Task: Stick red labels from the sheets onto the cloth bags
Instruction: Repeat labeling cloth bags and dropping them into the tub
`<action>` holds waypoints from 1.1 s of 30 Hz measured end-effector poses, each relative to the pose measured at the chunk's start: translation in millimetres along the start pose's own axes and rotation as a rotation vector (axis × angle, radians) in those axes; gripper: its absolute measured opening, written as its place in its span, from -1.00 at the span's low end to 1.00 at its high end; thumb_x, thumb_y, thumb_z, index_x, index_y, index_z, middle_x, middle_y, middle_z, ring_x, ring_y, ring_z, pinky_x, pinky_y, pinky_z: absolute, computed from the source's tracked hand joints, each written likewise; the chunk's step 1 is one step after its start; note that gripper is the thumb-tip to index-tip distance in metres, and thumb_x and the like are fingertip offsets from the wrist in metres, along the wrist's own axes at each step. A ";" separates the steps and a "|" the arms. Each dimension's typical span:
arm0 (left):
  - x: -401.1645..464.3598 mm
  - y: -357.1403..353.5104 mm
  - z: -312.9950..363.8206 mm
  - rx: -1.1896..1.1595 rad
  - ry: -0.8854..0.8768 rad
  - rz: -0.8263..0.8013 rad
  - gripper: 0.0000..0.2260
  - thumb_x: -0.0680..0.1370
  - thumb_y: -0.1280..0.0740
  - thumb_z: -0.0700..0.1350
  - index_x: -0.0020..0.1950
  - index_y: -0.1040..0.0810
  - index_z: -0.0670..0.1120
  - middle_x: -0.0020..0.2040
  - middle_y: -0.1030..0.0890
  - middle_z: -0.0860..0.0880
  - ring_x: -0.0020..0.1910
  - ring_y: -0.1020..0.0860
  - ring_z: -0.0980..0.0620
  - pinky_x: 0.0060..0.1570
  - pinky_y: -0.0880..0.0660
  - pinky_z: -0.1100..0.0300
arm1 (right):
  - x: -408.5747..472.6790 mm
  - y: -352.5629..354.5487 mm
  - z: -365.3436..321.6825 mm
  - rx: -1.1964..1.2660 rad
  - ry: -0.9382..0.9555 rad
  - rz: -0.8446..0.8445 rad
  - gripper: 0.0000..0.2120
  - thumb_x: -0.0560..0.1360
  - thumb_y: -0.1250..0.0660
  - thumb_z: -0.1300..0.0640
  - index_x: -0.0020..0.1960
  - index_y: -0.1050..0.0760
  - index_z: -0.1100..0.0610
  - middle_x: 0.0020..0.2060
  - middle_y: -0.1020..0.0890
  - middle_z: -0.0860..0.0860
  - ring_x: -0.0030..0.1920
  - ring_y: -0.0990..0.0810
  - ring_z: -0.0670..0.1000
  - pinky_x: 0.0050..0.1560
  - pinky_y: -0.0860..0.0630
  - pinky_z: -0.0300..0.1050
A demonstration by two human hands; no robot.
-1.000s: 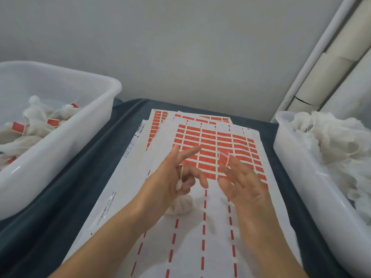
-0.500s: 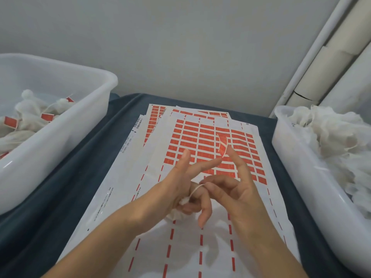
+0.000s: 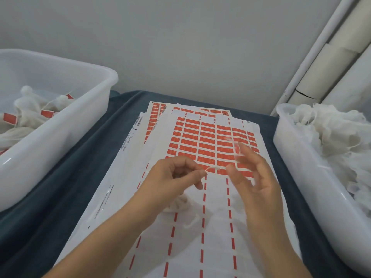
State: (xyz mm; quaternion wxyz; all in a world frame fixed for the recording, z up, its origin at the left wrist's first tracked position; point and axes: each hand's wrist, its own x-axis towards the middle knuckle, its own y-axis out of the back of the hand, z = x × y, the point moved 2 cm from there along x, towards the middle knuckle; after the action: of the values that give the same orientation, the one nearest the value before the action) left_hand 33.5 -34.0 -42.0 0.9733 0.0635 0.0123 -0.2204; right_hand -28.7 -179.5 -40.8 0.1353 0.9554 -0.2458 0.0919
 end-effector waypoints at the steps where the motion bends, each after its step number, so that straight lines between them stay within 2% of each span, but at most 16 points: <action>1: 0.1 0.5 -0.6 -0.045 0.015 0.020 -0.95 0.46 -0.38 -0.07 -0.19 -0.62 0.00 -0.36 -0.63 0.12 -0.46 -0.51 0.27 -0.44 -0.37 0.42 | 0.3 3.0 -1.3 -0.002 -0.018 0.021 -0.66 0.26 -0.32 -0.26 0.02 -0.41 -0.49 0.13 -0.48 -0.42 0.14 -0.46 -0.36 -0.03 -0.47 -0.49; 2: 0.2 0.5 -0.4 -0.066 0.027 0.035 -0.95 0.46 -0.39 -0.07 -0.18 -0.62 0.00 -0.35 -0.64 0.10 -0.46 -0.51 0.26 -0.46 -0.36 0.45 | 0.4 4.0 -2.5 0.020 -0.051 0.030 -0.68 0.23 -0.31 -0.29 -0.02 -0.45 -0.48 0.17 -0.47 -0.39 0.18 -0.47 -0.29 0.13 -0.46 -0.33; 3: 0.1 0.2 -1.0 -0.078 0.028 0.045 -0.95 0.46 -0.39 -0.07 -0.18 -0.63 0.00 -0.34 -0.64 0.10 -0.47 -0.51 0.25 -0.47 -0.35 0.46 | 0.1 4.0 -3.1 0.087 -0.098 0.013 -0.71 0.21 -0.33 -0.28 -0.06 -0.49 -0.44 0.18 -0.50 -0.35 0.20 -0.49 -0.22 0.20 -0.45 -0.18; 4: -0.5 -0.2 -0.3 -0.089 0.029 0.051 -0.95 0.46 -0.39 -0.07 -0.19 -0.63 0.00 -0.34 -0.64 0.09 -0.47 -0.51 0.25 -0.47 -0.35 0.47 | -0.6 1.9 -4.1 0.185 -0.147 -0.036 -0.73 0.21 -0.34 -0.25 -0.09 -0.53 -0.40 0.13 -0.56 -0.32 0.17 -0.55 -0.18 0.18 -0.48 -0.11; 6: -1.7 -0.8 0.9 -0.093 0.014 0.047 -0.94 0.46 -0.38 -0.07 -0.20 -0.63 0.01 -0.35 -0.64 0.09 -0.47 -0.50 0.25 -0.47 -0.35 0.47 | -4.4 -6.1 -6.9 0.339 -0.216 -0.192 -0.80 0.23 -0.36 -0.16 -0.16 -0.59 -0.35 -0.01 -0.63 -0.31 0.05 -0.60 -0.24 0.01 -0.56 -0.22; 9: -2.9 -1.8 2.6 -0.064 -0.016 0.009 -0.95 0.45 -0.38 -0.08 -0.19 -0.64 0.01 -0.35 -0.63 0.09 -0.45 -0.52 0.26 -0.47 -0.36 0.49 | -9.2 -15.3 -5.1 0.387 -0.239 -0.316 -0.80 0.21 -0.38 -0.07 -0.18 -0.65 -0.21 -0.04 -0.67 -0.21 0.07 -0.60 -0.17 0.08 -0.52 -0.22; 12: -4.0 -3.1 4.0 -0.027 -0.017 -0.030 -0.95 0.44 -0.38 -0.07 -0.18 -0.65 0.01 -0.35 -0.64 0.11 -0.41 -0.54 0.27 -0.45 -0.37 0.51 | -7.9 -13.7 -0.6 0.413 -0.225 -0.276 -0.82 0.23 -0.36 -0.01 -0.21 -0.67 -0.17 -0.13 -0.70 -0.14 0.02 -0.64 -0.10 0.02 -0.56 -0.29; 18: -6.1 -3.0 5.6 0.008 -0.002 -0.048 -0.95 0.45 -0.38 -0.08 -0.20 -0.63 0.05 -0.33 -0.64 0.13 -0.35 -0.57 0.25 -0.40 -0.40 0.49 | -6.6 -11.8 4.1 0.345 -0.181 -0.211 -0.81 0.19 -0.38 -0.08 -0.21 -0.66 -0.16 -0.17 -0.70 -0.12 -0.02 -0.65 -0.05 0.11 -0.51 -0.09; 23: -6.8 -3.4 7.6 -0.003 0.020 -0.037 -0.86 0.49 -0.34 -0.11 -0.25 -0.61 0.07 -0.34 -0.63 0.15 -0.36 -0.56 0.29 -0.28 -0.38 0.38 | -5.0 -10.8 5.2 0.266 -0.158 -0.147 -0.76 0.15 -0.38 -0.16 -0.20 -0.64 -0.22 -0.16 -0.69 -0.17 -0.02 -0.65 -0.06 0.14 -0.52 -0.01; 25: -6.9 -3.2 7.3 -0.024 0.039 -0.032 -0.82 0.51 -0.32 -0.13 -0.25 -0.63 0.05 -0.35 -0.63 0.17 -0.39 -0.53 0.30 -0.33 -0.38 0.38 | -5.2 -11.0 5.7 0.264 -0.151 -0.138 -0.76 0.14 -0.38 -0.17 -0.20 -0.63 -0.23 -0.16 -0.69 -0.18 -0.03 -0.65 -0.07 0.14 -0.52 -0.01; 30: -7.6 -2.4 6.3 -0.077 0.062 -0.045 -0.80 0.51 -0.31 -0.16 -0.27 -0.65 0.01 -0.34 -0.63 0.15 -0.43 -0.52 0.27 -0.43 -0.37 0.47 | -5.4 -10.6 7.5 0.257 -0.121 -0.129 -0.76 0.15 -0.37 -0.17 -0.19 -0.63 -0.24 -0.17 -0.69 -0.20 -0.03 -0.65 -0.11 0.09 -0.52 -0.08; 33: -8.0 -2.9 7.3 -0.103 0.058 -0.068 -0.83 0.48 -0.35 -0.12 -0.29 -0.65 0.03 -0.33 -0.64 0.12 -0.41 -0.53 0.26 -0.43 -0.38 0.47 | -5.6 -10.6 6.7 0.261 -0.086 -0.134 -0.81 0.21 -0.36 -0.11 -0.18 -0.62 -0.24 -0.19 -0.68 -0.21 -0.06 -0.65 -0.13 -0.09 -0.55 -0.29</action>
State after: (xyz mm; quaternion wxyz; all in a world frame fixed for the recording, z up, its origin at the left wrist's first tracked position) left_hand 25.0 -34.1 -34.7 0.9664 0.0192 0.0538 -0.2507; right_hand -27.5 -170.1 -50.8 0.0050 0.9822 -0.1728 0.0728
